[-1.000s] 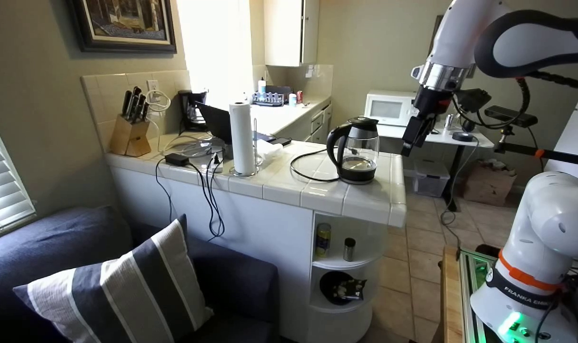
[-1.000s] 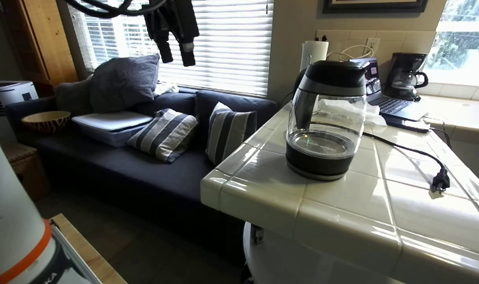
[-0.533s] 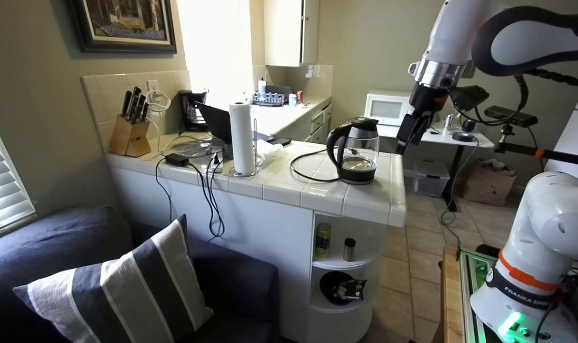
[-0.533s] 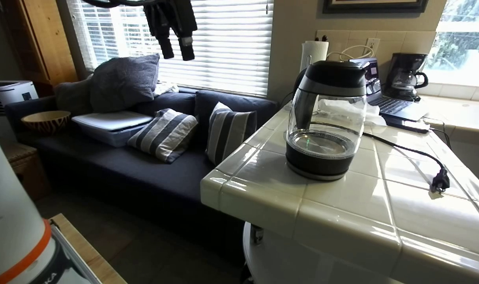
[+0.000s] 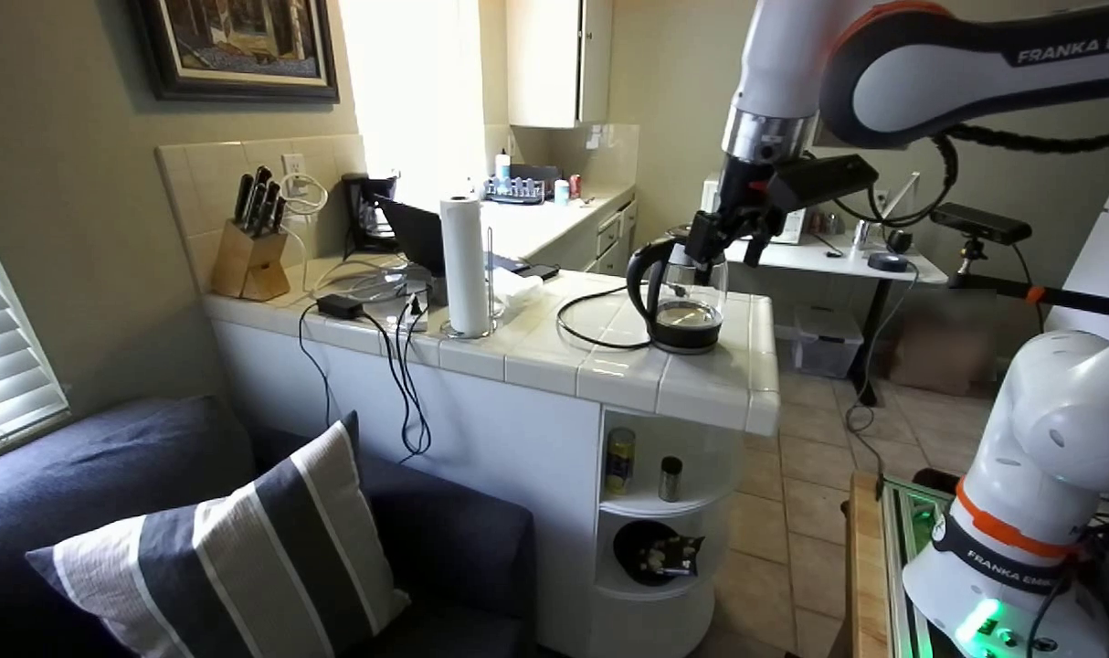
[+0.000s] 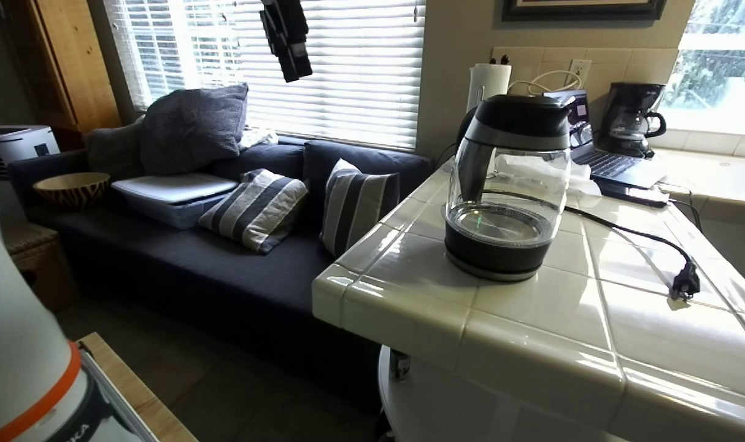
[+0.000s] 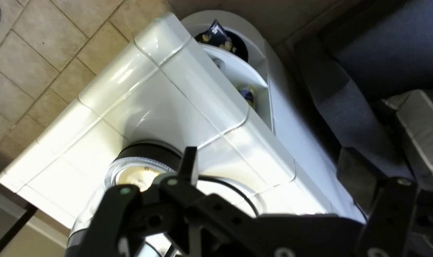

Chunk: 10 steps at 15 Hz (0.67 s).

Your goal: Press the button on the kettle handle

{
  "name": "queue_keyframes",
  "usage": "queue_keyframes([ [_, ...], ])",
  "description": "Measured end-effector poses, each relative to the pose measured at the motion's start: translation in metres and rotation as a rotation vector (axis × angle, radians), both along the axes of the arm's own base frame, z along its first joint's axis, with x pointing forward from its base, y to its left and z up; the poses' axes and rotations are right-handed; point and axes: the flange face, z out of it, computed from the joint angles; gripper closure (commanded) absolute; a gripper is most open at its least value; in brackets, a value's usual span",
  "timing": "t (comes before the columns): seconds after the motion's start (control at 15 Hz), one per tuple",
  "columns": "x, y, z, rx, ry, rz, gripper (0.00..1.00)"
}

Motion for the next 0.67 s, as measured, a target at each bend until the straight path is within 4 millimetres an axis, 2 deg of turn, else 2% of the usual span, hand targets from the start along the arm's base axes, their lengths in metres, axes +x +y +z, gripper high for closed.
queue_keyframes([
  [0.07,0.014,0.002,0.003,-0.030,-0.012,-0.035,0.00],
  [0.13,0.028,0.001,0.006,-0.065,-0.022,-0.070,0.25],
  [0.2,0.042,-0.002,0.009,-0.097,-0.034,-0.102,0.27],
  [0.27,0.057,-0.007,0.011,-0.130,-0.044,-0.133,0.34],
  [0.33,0.071,-0.013,0.013,-0.164,-0.050,-0.163,0.44],
  [0.67,0.136,-0.037,0.009,-0.322,-0.003,-0.272,0.82],
])
